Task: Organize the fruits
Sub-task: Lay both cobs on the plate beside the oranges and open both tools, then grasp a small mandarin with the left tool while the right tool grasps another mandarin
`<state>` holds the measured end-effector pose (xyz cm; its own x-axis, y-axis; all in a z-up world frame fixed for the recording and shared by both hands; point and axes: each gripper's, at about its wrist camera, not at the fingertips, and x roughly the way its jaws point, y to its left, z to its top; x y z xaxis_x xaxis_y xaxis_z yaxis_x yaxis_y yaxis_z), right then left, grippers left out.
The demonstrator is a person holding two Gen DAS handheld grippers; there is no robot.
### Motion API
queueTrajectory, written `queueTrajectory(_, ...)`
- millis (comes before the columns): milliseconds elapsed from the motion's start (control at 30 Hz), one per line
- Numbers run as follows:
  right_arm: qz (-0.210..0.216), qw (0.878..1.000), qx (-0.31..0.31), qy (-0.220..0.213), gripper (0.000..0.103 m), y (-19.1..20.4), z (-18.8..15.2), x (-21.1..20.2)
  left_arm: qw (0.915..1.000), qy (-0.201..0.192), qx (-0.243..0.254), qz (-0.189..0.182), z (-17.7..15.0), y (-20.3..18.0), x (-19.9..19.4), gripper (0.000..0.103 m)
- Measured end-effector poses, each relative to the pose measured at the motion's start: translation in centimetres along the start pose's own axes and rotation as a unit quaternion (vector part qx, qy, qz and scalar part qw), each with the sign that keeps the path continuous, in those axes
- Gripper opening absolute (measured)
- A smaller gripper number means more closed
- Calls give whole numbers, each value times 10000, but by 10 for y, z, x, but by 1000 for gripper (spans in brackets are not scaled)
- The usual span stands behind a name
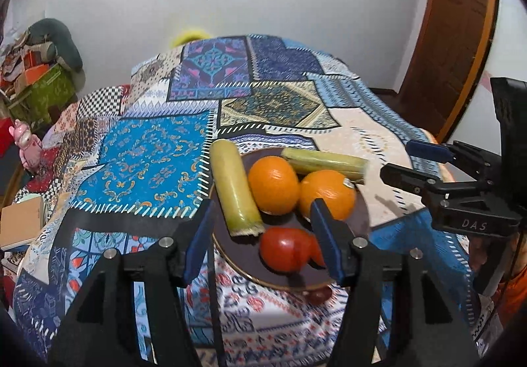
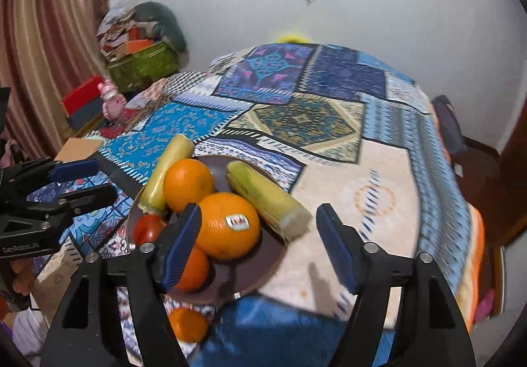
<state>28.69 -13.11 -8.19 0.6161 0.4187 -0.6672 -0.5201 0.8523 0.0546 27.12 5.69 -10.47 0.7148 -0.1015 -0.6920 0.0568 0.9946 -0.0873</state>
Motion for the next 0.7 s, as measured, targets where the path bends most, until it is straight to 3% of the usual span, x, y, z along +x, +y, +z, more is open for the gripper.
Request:
queueTrajectory(367,-360,9976,570,-142,72,-18,-51,-56,9995,65,-39,-309,-42,-25,-32,71)
queueTrajectory(700,-355,9971,668,129,72,-11,-92,-57,9967,471,45,-659,-78,-53,-18,71)
